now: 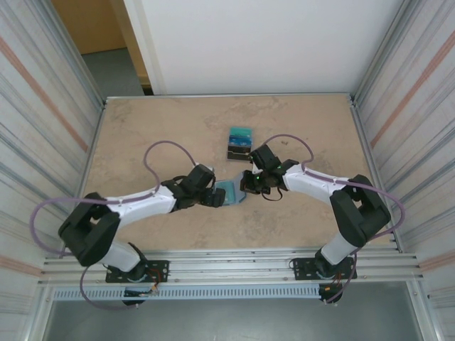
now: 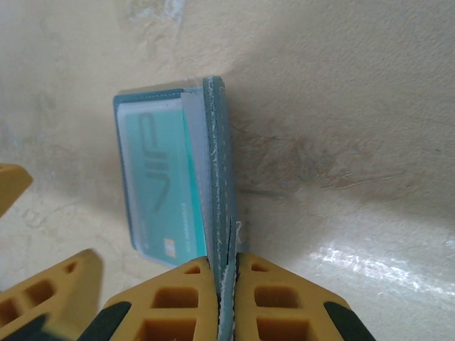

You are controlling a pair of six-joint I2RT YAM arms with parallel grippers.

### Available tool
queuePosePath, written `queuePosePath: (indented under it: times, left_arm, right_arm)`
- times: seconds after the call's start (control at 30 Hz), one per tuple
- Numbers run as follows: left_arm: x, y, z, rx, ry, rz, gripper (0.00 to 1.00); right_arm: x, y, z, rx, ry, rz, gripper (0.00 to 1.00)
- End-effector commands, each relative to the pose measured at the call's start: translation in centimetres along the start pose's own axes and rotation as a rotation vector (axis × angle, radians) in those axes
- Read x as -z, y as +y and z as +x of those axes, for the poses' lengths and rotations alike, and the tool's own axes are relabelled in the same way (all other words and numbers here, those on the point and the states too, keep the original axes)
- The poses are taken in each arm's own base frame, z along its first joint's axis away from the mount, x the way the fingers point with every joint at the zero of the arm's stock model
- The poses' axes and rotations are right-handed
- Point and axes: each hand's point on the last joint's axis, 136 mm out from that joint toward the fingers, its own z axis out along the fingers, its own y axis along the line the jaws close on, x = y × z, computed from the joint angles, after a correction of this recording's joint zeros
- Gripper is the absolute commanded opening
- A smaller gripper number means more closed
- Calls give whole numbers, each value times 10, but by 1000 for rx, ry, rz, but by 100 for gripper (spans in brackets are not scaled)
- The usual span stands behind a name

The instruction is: Take the credit cards out of the card holder

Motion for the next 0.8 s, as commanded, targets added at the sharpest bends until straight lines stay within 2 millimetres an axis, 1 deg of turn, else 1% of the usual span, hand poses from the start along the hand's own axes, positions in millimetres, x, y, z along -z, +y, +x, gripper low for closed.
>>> queuePosePath:
  times: [0.0, 0.03, 0.13, 0.2, 0.23, 0.27, 0.33, 0.43, 0.6, 0.77]
  left_arm:
    - [-13, 1, -12, -21, -31, -43, 99]
    - [-17, 1, -10, -23, -20, -44, 99]
    - [-27, 0, -5, -25, 10, -53, 99]
    - [-31, 0, -3, -25, 24, -58, 99]
    - [-31, 1, -2, -23, 28, -61, 99]
    - [-32, 2, 0, -21, 34, -64, 99]
    - [-30, 3, 1, -18, 38, -65, 99]
    - [-26, 5, 4, -13, 36, -64, 99]
    - [-17, 9, 7, -2, 35, -69, 99]
    - [-10, 5, 7, 18, 30, -36, 99]
  right_arm:
    - [-5, -14, 4, -10, 8, 51, 7]
    - [-5, -16, 5, -12, 9, 58, 8]
    - [-4, -22, 5, -19, 5, 83, 18]
    - [0, -28, 4, -19, -4, 111, 27]
    - [2, -32, 4, -21, -9, 132, 35]
    - [4, -37, 4, -24, -13, 153, 41]
    - [10, -44, 2, -23, -27, 179, 44]
    - [16, -53, -1, -31, -46, 201, 45]
    - [23, -68, -6, -41, -69, 241, 41]
    - [29, -93, -8, -40, -72, 358, 29]
